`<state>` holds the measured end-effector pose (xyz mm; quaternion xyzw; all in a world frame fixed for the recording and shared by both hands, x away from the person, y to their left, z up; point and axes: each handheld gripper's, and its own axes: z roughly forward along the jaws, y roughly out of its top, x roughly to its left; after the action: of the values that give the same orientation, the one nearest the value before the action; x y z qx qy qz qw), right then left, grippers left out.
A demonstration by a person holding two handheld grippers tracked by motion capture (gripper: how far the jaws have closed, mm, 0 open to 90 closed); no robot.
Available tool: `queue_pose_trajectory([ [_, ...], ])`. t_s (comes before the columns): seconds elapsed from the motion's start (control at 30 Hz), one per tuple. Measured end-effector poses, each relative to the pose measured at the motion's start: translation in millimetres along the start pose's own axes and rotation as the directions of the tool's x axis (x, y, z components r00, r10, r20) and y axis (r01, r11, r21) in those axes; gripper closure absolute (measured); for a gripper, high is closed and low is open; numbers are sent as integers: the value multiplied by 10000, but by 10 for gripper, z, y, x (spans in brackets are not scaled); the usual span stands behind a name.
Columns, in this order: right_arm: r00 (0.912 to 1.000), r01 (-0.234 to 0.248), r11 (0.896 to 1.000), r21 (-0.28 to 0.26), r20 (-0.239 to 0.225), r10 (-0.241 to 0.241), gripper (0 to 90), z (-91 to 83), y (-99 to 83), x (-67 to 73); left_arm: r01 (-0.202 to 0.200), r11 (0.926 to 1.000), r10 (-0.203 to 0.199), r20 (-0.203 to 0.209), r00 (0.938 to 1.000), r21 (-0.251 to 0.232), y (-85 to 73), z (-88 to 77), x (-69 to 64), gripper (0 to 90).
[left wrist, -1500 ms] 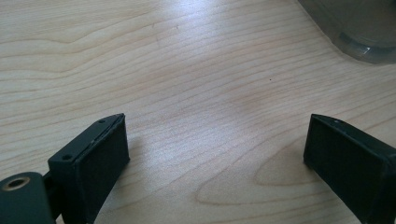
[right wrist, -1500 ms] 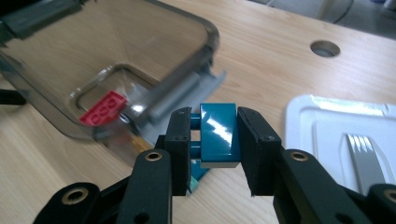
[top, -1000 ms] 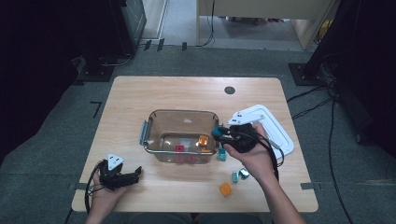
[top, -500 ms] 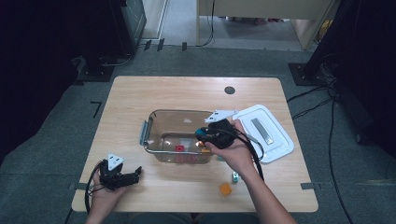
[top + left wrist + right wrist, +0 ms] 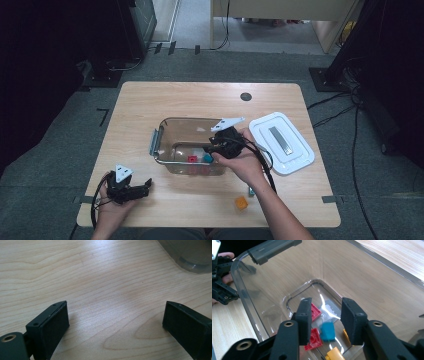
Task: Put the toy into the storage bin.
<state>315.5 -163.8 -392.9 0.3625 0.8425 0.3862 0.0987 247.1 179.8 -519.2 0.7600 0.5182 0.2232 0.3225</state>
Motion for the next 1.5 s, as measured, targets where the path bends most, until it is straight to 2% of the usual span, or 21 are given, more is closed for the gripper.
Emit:
queue_pose_trajectory([
  [0.47, 9999, -96, 9997, -225, 74, 98, 382, -165, -18, -53, -5, 10000, 5, 2, 10000, 2, 0, 0, 0, 65],
  [0.73, 9988, -255, 9991, -333, 412, 269, 286, -322, -60, -114, -2, 10000, 2, 4, 10000, 1, 0, 0, 0, 65],
  [0.83, 9984, -170, 9989, -427, 538, 193, 255, -399, -87, -133, -4, 10000, 4, 4, 10000, 1, 0, 0, 0, 65],
  [1.1, 9967, -275, 9977, -618, 749, 321, 232, -567, -184, -215, -5, 10000, 5, 4, 10000, 4, 0, 0, 0, 66],
  [1.5, 9895, -766, 9934, -852, 1162, 863, 241, -770, -430, -403, 8, 10000, -8, -2, 10000, -10, 0, 1, -1, 65],
])
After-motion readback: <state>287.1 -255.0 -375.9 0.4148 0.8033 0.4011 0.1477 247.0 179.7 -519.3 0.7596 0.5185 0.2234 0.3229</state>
